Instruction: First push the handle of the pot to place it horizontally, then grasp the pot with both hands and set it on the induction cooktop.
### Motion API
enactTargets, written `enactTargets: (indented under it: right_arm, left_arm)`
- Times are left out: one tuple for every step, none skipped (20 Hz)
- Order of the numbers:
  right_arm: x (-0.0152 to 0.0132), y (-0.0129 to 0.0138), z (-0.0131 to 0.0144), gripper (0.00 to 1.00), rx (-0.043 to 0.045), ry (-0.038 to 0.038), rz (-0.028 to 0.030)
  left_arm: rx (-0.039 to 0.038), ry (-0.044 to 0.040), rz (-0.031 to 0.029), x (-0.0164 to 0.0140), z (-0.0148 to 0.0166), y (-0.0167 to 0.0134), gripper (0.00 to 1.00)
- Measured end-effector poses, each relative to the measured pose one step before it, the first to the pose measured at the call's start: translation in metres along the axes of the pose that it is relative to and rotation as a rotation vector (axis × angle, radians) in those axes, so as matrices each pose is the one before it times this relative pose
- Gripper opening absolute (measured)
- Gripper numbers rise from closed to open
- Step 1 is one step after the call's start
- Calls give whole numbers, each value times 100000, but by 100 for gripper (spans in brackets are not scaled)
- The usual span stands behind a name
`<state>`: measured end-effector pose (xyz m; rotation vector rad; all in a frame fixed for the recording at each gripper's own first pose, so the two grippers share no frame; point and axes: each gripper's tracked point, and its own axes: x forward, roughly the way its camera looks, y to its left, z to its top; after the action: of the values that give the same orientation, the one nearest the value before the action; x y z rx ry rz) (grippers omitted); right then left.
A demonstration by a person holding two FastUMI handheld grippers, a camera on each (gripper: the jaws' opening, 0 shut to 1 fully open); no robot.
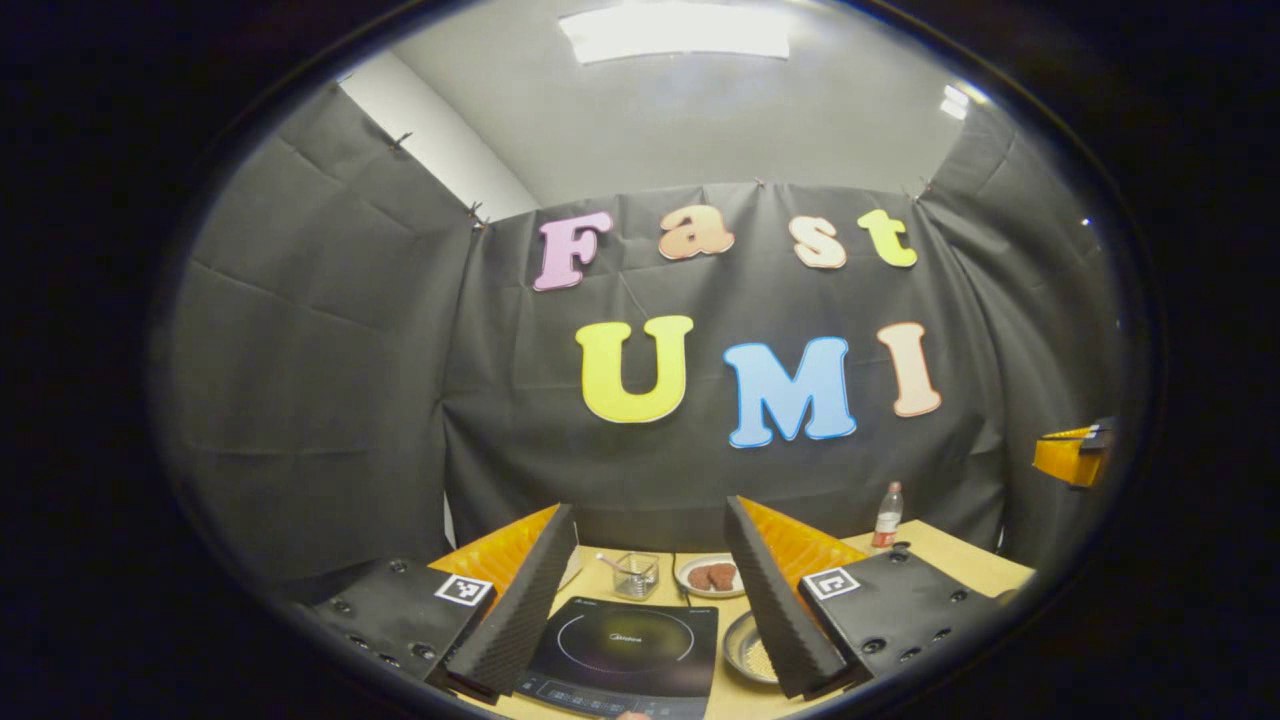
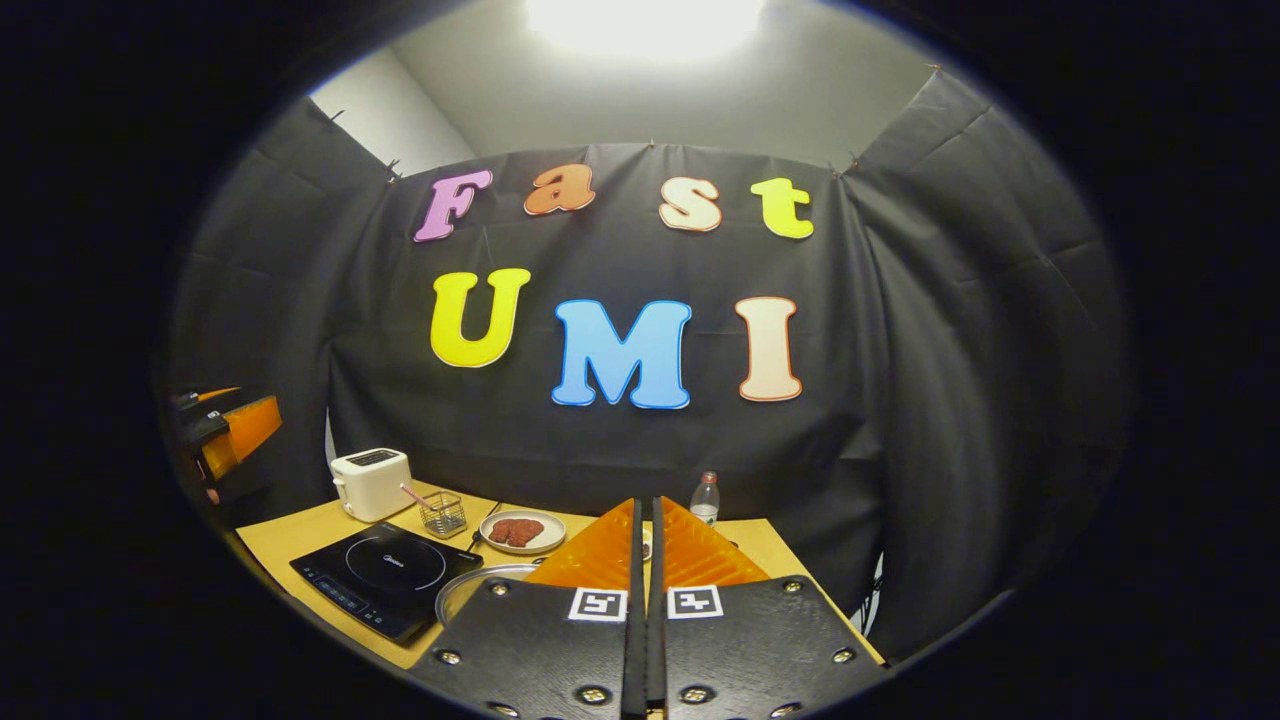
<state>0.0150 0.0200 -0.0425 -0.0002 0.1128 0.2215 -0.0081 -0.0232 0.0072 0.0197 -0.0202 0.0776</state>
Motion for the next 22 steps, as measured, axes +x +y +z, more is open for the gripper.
enactTargets:
  right_arm:
    - [173, 608, -418, 0, 388, 919, 3474]
    - [165, 710, -577, 1, 473, 908, 3784]
    - [202, 668, -489, 0, 468, 946, 3231]
    - [224, 853, -644, 0, 308, 1337, 3556]
    - [272, 848, -572, 0, 275, 1178, 3274]
    - [224, 965, -651, 0, 191, 1787, 3666]
    - [230, 984, -652, 1, 87, 2074, 3579]
    - [206, 922, -654, 0, -10, 1742, 3301]
    - [407, 799, -487, 0, -116, 1733, 2741]
    - [331, 711, -695, 1, -124, 2031, 2513]
    - [399, 760, -617, 1, 7, 2083, 2298]
    - [396, 540, -555, 1, 96, 1691, 1656]
    - [421, 506, -511, 1, 180, 1607, 1441]
    - [377, 518, -580, 1, 247, 1723, 1202]
    - [412, 542, -544, 1, 204, 1725, 1394]
    - [458, 641, -538, 1, -211, 1940, 1342]
    - [553, 516, -532, 1, -649, 2108, 1338]
    - [462, 473, -526, 1, -713, 2314, 1352]
    - [477, 450, -546, 1, -408, 2280, 1241]
    - [443, 526, -561, 1, -301, 2118, 1196]
    - [514, 408, -455, 1, -451, 1998, 990]
    - [427, 508, -491, 1, -644, 1967, 977]
  left_arm:
    - [573, 573, 1582, -408, -199, 88, 92]
    - [510, 186, 1428, -577, -103, 75, 92]
    - [1035, -10, 1874, -463, -74, 284, 92]
    - [1317, 104, 2252, -486, 44, 552, 92]
    - [848, 50, 1985, -578, -38, 447, 92]
    - [123, 114, 1378, -420, 157, 345, 92]
    - [-91, 218, 1152, -384, 59, 274, 92]
    - [29, 256, 1250, -230, 36, 330, 92]
    - [230, 331, 1164, -47, -82, 390, 92]
    - [402, 137, 1021, -63, -15, 415, 92]
    - [566, 24, 637, 27, 29, 257, 92]
    - [572, -267, 513, -7, 83, 415, 92]
    - [534, -241, 126, 122, -58, 216, 100]
    - [474, 203, 318, 99, -126, 403, 97]
    - [75, 457, 435, 239, -352, 390, 95]
    - [-381, 456, 352, 221, -131, 424, 92]
    - [-502, 289, 571, 210, -197, 417, 92]
    - [-670, 95, 438, 297, -148, 537, 100]
    - [-346, 278, 330, 178, -226, 385, 100]
    - [-54, 402, 329, 385, -227, 454, 100]
    - [40, 249, 516, 234, -301, 459, 92]
    - [-104, 146, 324, 366, -14, 489, 100]
